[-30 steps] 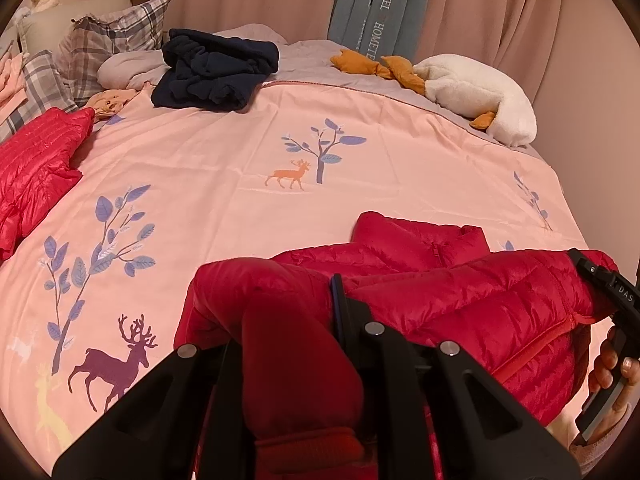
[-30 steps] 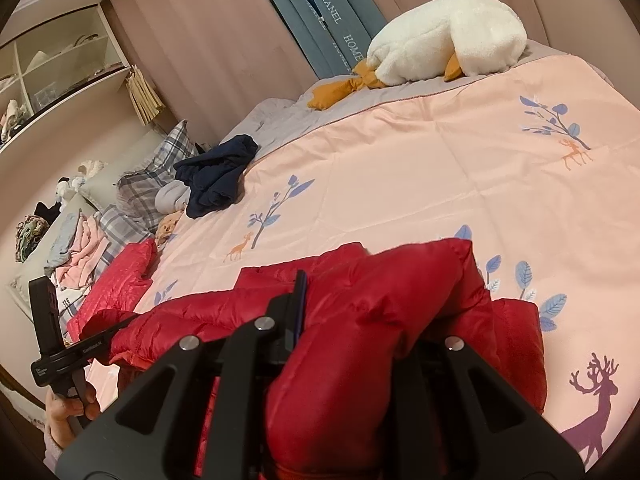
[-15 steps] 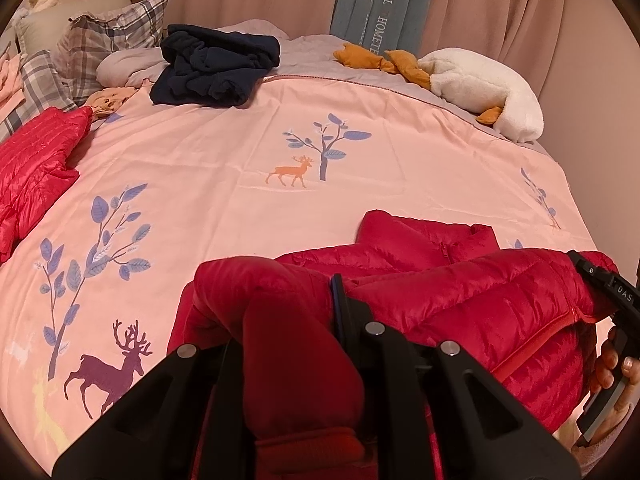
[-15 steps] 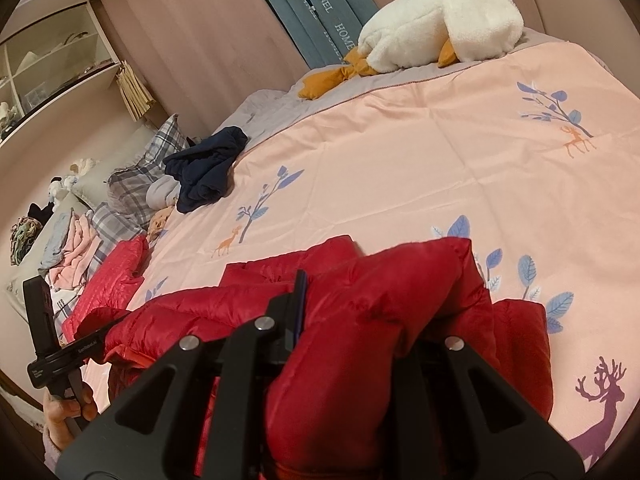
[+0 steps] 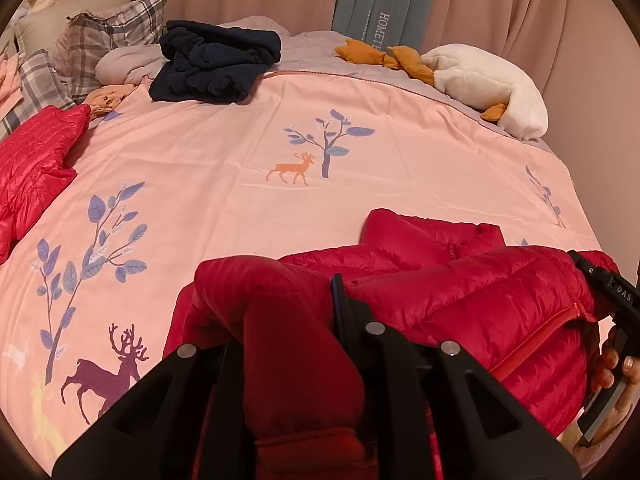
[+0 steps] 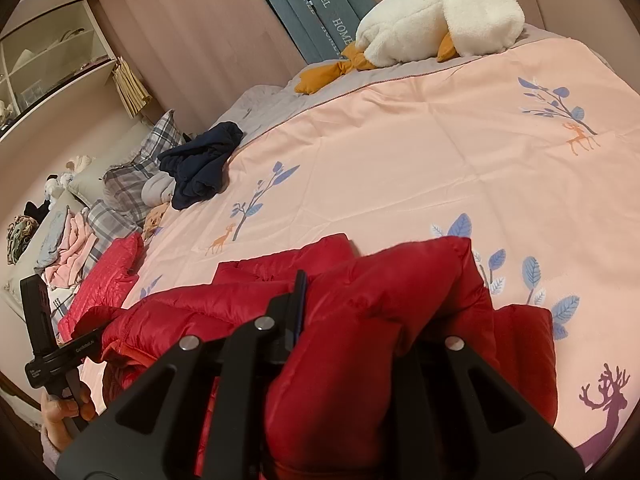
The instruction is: Fold large clothes
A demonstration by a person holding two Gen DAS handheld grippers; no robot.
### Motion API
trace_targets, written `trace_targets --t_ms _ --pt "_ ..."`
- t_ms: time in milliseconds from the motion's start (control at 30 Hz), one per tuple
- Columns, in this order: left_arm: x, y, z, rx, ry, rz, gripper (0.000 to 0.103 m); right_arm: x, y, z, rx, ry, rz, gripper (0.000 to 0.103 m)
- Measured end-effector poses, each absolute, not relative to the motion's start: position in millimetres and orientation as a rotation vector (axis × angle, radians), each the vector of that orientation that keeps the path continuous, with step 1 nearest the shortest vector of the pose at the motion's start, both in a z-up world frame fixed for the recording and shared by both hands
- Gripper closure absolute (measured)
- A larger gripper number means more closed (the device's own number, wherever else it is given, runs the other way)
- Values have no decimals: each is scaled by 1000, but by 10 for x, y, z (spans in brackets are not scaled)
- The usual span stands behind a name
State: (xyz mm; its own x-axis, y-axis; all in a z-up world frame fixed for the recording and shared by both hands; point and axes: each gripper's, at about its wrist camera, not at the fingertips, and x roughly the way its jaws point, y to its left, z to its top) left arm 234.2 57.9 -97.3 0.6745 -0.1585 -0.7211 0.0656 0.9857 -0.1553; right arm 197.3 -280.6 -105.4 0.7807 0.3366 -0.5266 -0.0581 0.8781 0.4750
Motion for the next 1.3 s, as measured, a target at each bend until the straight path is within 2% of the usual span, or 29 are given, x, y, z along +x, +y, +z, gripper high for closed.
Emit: trace_targets --t_ms 1300 --pt "2608 561 -1108 -103 878 -118 86 2222 -2805 -1154 447 712 200 88"
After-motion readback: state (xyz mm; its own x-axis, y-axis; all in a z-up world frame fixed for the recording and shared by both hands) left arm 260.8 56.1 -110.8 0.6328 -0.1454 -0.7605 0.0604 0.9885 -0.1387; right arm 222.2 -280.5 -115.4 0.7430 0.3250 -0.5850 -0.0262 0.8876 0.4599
